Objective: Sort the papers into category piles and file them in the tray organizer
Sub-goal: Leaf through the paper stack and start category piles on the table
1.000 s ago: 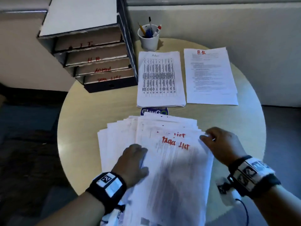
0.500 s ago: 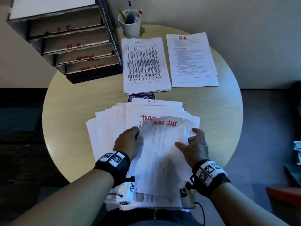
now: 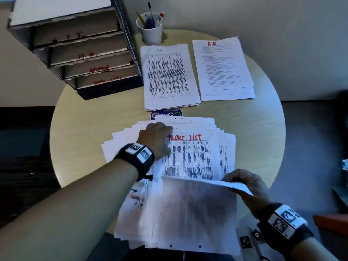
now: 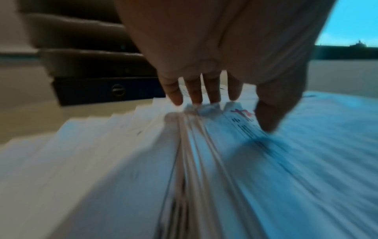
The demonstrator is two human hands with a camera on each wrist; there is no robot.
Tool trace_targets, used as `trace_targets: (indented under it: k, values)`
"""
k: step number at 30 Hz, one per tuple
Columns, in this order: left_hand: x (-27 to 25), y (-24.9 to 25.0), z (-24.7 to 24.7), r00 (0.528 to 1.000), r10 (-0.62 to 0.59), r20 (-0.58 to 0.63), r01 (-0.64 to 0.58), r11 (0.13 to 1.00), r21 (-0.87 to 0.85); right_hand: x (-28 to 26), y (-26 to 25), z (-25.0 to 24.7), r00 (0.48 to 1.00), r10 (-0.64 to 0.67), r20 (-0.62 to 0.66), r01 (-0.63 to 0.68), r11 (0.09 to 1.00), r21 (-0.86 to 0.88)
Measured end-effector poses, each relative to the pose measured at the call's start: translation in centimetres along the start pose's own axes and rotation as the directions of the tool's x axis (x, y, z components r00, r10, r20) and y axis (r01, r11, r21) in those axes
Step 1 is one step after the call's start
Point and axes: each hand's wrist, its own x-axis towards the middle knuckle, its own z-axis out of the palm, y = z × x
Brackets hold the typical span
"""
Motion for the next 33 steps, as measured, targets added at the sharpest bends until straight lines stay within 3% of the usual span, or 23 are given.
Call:
trace_targets:
  k: [2, 5, 7, 10, 13, 16, 20, 25, 29, 33]
  values:
    - [1.4, 0.5, -0.6, 0.995, -0.062, 0.074, 0.053, 0.991, 0.124, 0.0, 0.0, 0.1, 1.0, -0.003, -0.001, 0.003, 0.998, 0.067]
    - [1.9, 0.5, -0.4, 0.991, -0.115, 0.062, 0.108, 0.988, 0.112, 0.2, 0.2, -0.1, 0.999, 0.001, -0.037, 0.003, 0.995, 0.1]
    - [1.5, 0.1, 0.0, 0.998, -0.059, -0.022, 0.059, 0.998, 0.025, 0.1, 0.1, -0.4, 1.0, -0.021, -0.023, 0.023, 0.995, 0.098]
    - [0.0, -0.9, 0.0, 0.995, -0.012, -0.101, -0.016, 0.963, -0.269, 0.1, -0.6, -0.6, 1.0, -0.014, -0.019, 0.017, 0.983, 0.181]
    - [-1.8, -1.3, -0.8, 0.988, -0.033, -0.148, -0.046, 0.865, -0.5, 1.0, -0.7, -0.6, 0.996, -0.083, -0.038, 0.084, 0.996, 0.016]
    - [-3.2, -1.2, -1.6, 0.977, 0.0, -0.213, -0.123, 0.819, -0.561, 2.3, -1.7, -0.2, 0.992, -0.125, -0.018, 0.123, 0.989, -0.086]
    - [-3.4, -1.2, -2.2, 0.962, 0.057, -0.266, -0.194, 0.829, -0.524, 4.0, -4.4, 1.8, 0.977, -0.207, -0.052, 0.199, 0.972, -0.126]
    - [-2.6, -2.3, -1.6, 0.972, 0.102, -0.211, -0.179, 0.904, -0.389, 5.4, -4.6, 1.9, 0.971, -0.085, -0.224, 0.021, 0.961, -0.276]
    - [-2.5, -3.5, -0.8, 0.988, 0.118, -0.095, -0.149, 0.872, -0.466, 4.5, -3.4, 0.9, 0.969, -0.078, -0.234, 0.007, 0.957, -0.291]
    - [-2.6, -4.0, -0.1, 0.997, 0.078, -0.011, -0.072, 0.839, -0.539, 3.5, -2.7, -0.8, 0.956, -0.078, -0.283, 0.028, 0.984, -0.176]
